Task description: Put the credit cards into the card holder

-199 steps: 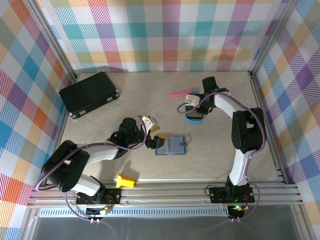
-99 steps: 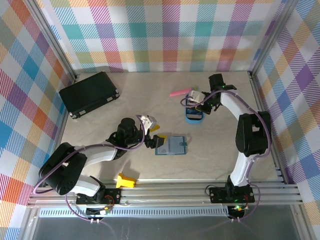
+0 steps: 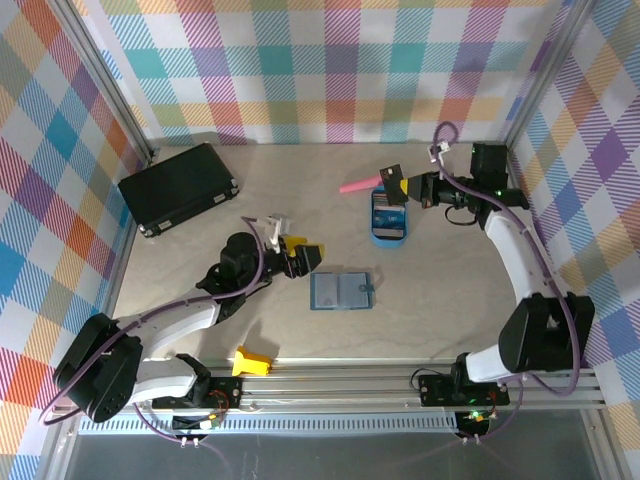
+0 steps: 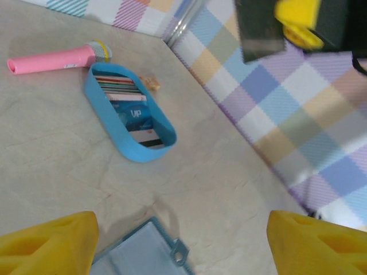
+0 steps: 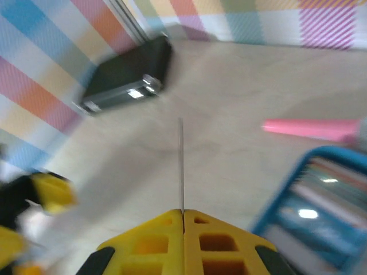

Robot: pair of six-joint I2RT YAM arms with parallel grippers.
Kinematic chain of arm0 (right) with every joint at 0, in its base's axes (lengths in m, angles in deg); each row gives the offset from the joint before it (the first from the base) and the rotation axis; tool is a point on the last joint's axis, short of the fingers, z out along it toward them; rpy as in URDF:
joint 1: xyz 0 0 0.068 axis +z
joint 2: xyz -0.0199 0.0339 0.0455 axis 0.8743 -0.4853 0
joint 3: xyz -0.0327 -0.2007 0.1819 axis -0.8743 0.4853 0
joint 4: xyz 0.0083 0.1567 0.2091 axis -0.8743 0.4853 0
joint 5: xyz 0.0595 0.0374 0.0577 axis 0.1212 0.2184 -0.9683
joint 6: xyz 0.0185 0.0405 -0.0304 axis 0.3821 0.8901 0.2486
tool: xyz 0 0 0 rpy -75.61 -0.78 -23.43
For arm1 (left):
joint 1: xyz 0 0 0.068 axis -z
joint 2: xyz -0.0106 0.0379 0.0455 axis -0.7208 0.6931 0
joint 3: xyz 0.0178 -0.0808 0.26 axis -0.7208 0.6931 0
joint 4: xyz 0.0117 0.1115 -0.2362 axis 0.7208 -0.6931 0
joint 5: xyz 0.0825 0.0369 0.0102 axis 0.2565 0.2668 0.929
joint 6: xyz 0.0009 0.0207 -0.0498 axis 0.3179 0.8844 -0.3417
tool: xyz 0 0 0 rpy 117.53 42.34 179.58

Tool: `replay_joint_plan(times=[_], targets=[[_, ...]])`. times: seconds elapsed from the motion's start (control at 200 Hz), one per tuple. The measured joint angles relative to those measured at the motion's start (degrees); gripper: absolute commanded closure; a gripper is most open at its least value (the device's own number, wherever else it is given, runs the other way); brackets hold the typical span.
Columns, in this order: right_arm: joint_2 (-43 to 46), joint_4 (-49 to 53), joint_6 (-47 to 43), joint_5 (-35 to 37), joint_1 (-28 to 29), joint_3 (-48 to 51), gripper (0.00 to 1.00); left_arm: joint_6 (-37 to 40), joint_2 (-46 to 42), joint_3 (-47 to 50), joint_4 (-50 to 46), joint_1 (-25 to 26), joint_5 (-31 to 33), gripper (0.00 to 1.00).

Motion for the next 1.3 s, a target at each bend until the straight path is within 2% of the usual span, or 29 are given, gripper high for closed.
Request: replay_joint_plan(times=[0.205,0.4,0.52,0.675,0.875,1.14,1.3], targets=[[7.41,-12.37,29.77,-8.74,0.74,11.37,1.00,-17.25,-3.61,-2.36,-1.90,0.00,3.13,0.28],[11.08,-23.93,47.89,-11.41,3.82,18.91,1.00,-31.39,-3.63,-2.36,-0.68,0.04,5.31,0.30],[11.52,-32.74,56.48,-11.02,6.16,23.19,1.00,-36.09,-1.95,-2.58,1.73,0.52,5.77,0.30],[9.16,-43.69,67.10,-8.33,7.39,27.36,1.00,-36.96,-0.46,-5.75,0.72,0.92,6.03,0.31],[3.69,-50.60,73.77,-4.04,11.65,26.97,1.00,-36.76,1.11,-12.79,-4.26,1.20,7.08,0.31],[1.40,-51.56,74.47,-1.07,14.38,22.88,1.00,-36.79,3.85,-15.37,-7.85,1.22,7.10,0.31],[1.29,-51.93,75.28,-0.87,15.17,22.43,1.00,-36.63,4.44,-17.18,-8.00,1.68,6.60,0.35]])
